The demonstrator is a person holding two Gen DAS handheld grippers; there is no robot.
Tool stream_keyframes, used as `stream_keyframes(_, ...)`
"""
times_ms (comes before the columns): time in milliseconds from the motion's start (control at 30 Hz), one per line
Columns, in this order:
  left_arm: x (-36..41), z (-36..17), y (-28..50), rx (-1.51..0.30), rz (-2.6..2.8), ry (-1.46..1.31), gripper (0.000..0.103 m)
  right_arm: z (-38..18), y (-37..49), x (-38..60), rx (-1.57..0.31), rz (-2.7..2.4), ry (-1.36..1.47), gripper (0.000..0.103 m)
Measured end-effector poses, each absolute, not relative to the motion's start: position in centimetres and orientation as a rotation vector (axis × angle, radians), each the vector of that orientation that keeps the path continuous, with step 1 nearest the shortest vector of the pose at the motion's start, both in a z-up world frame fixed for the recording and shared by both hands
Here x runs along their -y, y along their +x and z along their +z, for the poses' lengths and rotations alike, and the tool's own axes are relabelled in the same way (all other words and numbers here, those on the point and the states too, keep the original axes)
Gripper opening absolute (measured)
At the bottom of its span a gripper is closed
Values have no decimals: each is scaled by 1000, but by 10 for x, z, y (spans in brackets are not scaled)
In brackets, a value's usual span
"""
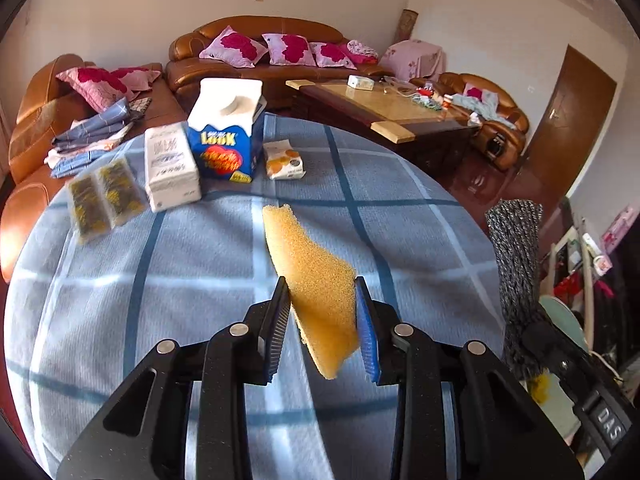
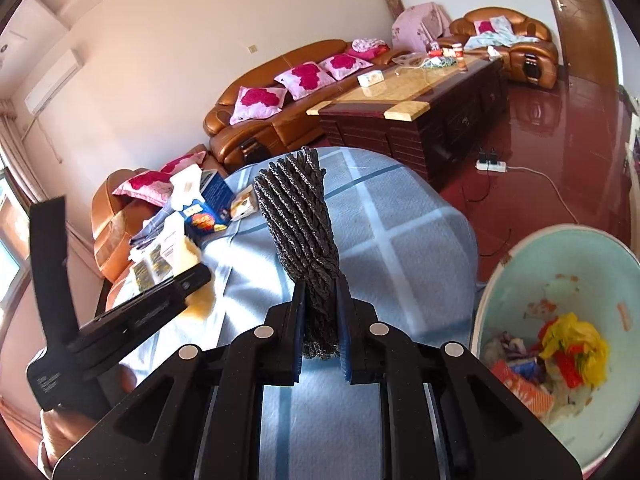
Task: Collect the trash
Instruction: 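Grasp the yellow sponge with the left tool while the right tool grasps the grey scrubber, then carry the yellow sponge and grey scrubber over the mint-green bucket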
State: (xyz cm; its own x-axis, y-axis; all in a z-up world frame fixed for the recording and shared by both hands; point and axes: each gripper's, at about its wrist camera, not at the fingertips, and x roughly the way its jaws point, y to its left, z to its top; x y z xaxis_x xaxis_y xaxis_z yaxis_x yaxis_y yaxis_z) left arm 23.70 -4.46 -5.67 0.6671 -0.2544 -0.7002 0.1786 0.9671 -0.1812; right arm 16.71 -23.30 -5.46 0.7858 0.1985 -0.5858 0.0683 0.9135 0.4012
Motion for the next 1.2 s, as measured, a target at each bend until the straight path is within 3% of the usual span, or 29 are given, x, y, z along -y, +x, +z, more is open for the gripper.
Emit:
stream_keyframes(633,15,-58,152,-786,-175,-49,32,-65,104,195,-704,141,371,15)
stream_keyframes(1200,24,-34,114,-727,-181,-16,32,-39,69,201,-629,132,331,15)
